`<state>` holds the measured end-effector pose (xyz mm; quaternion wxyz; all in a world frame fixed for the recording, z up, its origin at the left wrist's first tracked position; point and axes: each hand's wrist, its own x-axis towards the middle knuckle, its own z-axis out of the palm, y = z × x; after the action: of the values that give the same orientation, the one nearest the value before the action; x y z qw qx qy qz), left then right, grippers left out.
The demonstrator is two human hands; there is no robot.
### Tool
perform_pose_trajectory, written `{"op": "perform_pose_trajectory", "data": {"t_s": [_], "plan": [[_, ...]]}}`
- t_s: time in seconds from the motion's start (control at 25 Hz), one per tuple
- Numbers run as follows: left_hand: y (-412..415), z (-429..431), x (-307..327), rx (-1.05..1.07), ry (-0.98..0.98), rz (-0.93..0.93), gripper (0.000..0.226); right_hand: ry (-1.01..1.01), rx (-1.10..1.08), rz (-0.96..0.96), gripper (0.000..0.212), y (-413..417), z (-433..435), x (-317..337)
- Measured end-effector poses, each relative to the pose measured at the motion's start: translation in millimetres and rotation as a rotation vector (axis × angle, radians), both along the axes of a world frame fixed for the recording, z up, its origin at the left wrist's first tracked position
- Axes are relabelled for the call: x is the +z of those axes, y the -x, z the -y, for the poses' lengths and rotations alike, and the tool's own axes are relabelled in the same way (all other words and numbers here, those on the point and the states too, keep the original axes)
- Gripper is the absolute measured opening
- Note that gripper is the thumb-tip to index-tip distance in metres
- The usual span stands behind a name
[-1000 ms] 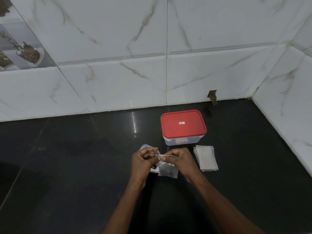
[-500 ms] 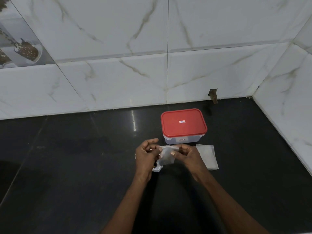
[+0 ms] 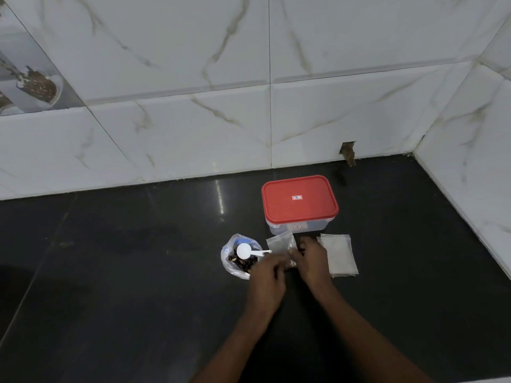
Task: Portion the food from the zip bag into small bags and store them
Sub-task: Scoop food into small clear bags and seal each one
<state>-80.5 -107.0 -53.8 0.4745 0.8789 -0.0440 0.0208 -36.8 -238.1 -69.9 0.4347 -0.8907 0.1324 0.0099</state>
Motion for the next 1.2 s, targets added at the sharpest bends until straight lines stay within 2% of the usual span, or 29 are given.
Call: {"op": "perform_pose_trajectory", "data": {"t_s": [0.12, 0.2, 0.28, 0.36, 0.52, 0.6, 0.68, 0.76, 0.84, 0.92, 1.0, 1.08, 1.2], "plan": [[20, 12, -34, -0.272, -0.214, 0.037, 0.053, 0.172, 0.062, 0.071, 0.029, 11, -1, 6], [25, 17, -56, -0.331, -0.386, 0.075, 0.057, 0.200, 0.049, 0.153, 0.038, 23, 7, 7], [24, 20, -67, -0.360, -0.506, 0.069, 0.059, 0.323, -0.043, 0.180, 0.034, 28, 24, -1], [18, 17, -69, -0.372, -0.532, 0.094, 0.058, 0.445, -0.134, 0.093, 0.034, 23, 48, -5], [4, 11, -64, -0.390, -0.563, 0.130, 0.058, 0.473, -0.255, -0.160, 0.051, 12, 76, -8], [3, 14, -59, -0.403, -0.563, 0.083, 0.061, 0.422, -0.301, -0.150, 0.052, 8, 78, -9], [7, 17, -53, -0.394, -0.527, 0.061, 0.063, 0.372, -0.341, -0.044, 0.048, 6, 78, -8], [13, 19, -39, -0.350, -0.383, 0.062, 0.055, 0.225, -0.386, 0.054, 0.037, 6, 81, 0], [16, 25, -16, -0.174, -0.108, -0.011, 0.037, 0.055, -0.367, 0.130, 0.024, 13, 77, 11], [6, 33, 7, 0.061, 0.287, -0.233, 0.020, -0.008, -0.248, 0.240, 0.018, 28, 60, 25], [-11, 34, 25, 0.217, 0.623, -0.402, 0.016, -0.099, -0.155, 0.313, 0.023, 43, 36, 39], [-24, 24, 41, 0.268, 0.775, -0.473, 0.018, -0.223, -0.124, 0.301, 0.022, 48, 17, 49], [-30, 7, 53, 0.292, 0.794, -0.555, 0.015, -0.284, -0.064, 0.250, 0.022, 48, 1, 53]]}}
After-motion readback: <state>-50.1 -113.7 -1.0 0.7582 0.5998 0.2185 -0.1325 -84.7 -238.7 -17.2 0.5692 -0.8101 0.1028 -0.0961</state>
